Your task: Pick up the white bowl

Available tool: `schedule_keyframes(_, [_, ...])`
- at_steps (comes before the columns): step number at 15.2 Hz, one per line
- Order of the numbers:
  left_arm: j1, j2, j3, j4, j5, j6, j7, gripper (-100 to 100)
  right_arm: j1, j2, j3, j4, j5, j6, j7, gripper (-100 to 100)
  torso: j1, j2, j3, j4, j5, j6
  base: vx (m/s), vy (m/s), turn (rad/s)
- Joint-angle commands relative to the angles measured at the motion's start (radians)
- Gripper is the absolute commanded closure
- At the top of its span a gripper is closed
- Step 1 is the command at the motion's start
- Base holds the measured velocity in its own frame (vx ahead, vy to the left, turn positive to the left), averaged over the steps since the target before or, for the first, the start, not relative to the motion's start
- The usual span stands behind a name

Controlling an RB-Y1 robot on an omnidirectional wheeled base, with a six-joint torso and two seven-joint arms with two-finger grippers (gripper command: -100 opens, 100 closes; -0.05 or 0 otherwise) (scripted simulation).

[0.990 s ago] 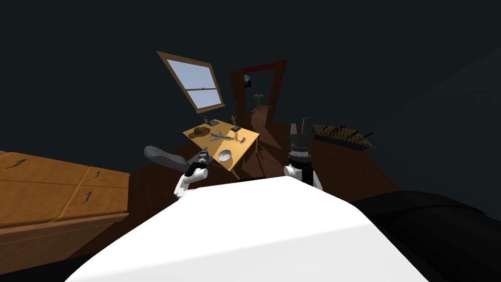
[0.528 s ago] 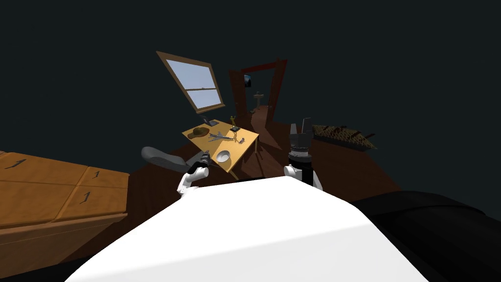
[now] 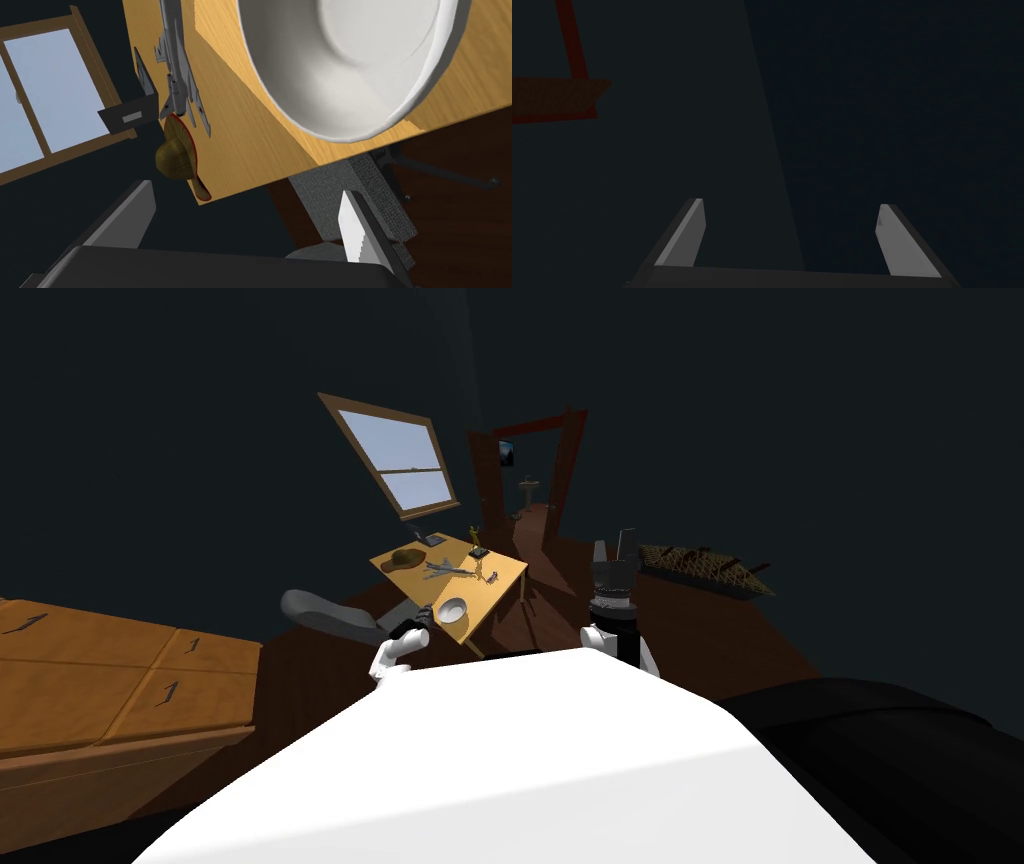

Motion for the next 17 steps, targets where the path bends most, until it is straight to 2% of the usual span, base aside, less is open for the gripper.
schedule_keyframes(1, [-0.006,0.006,0.004,0.025,0.015,0.036,0.0,-100,0.0,0.0,0.0,0.0,0.0,0.0,0.0,0,0.0,0.0,0.0,0.0,0.0,0.0,0.045,-0.051,0.008])
schedule_keyframes(2, [-0.018,0.002,0.01,0.053,0.02,0.067,0.0,-100,0.0,0.0,0.0,0.0,0.0,0.0,0.0,0,0.0,0.0,0.0,0.0,0.0,0.0,0.055,-0.049,0.009])
schedule_keyframes(3, [-0.018,0.002,0.01,0.053,0.02,0.073,0.0,-100,0.0,0.0,0.0,0.0,0.0,0.0,0.0,0,0.0,0.0,0.0,0.0,0.0,0.0,0.055,-0.042,0.011])
schedule_keyframes(4, [-0.029,-0.002,0.016,0.079,0.025,0.109,0.0,-100,0.0,0.0,0.0,0.0,0.0,0.0,0.0,0,0.001,-0.001,0.0,0.0,0.0,0.0,0.066,-0.04,0.009])
schedule_keyframes(5, [-0.029,-0.002,0.016,0.079,0.025,0.109,0.0,-100,0.0,0.0,0.0,0.0,0.0,0.0,0.0,0,0.001,-0.001,-0.001,0.0,0.0,0.0,0.058,-0.038,0.008])
schedule_keyframes(8, [-0.049,-0.009,0.026,0.126,0.035,0.173,0.0,-100,0.0,0.0,0.0,0.0,0.0,0.0,0.0,0,0.001,0.0,0.0,0.0,0.0,0.0,0.048,-0.037,0.008])
schedule_keyframes(9, [-0.049,-0.009,0.026,0.126,0.035,0.173,0.0,-100,0.0,0.0,0.0,0.0,0.0,0.0,0.0,0,0.001,0.0,0.0,0.0,0.0,0.0,0.045,-0.036,0.009])
schedule_keyframes(10, [-0.058,-0.012,0.03,0.147,0.039,0.201,0.0,-100,0.0,0.0,0.0,0.0,0.0,0.0,0.0,0,0.001,0.0,0.0,0.0,0.0,0.0,0.05,-0.037,0.007])
schedule_keyframes(11, [-0.058,-0.012,0.03,0.147,0.039,0.201,0.0,-100,0.0,0.0,0.0,0.0,0.0,0.0,0.0,0,0.001,0.0,0.0,0.0,0.0,0.0,0.044,-0.034,0.005])
schedule_keyframes(15, [-0.079,-0.02,0.041,0.196,0.049,0.267,0.001,-100,0.0,0.0,0.0,0.0,0.0,0.0,0.0,0,0.002,0.0,0.0,0.0,0.0,0.0,0.045,-0.027,0.007])
schedule_keyframes(17, [-0.083,-0.022,0.043,0.208,0.051,0.283,0.001,-100,0.0,0.0,0.0,0.0,0.0,0.0,0.0,0,0.002,0.0,0.0,0.0,0.0,0.0,0.041,-0.025,0.004])
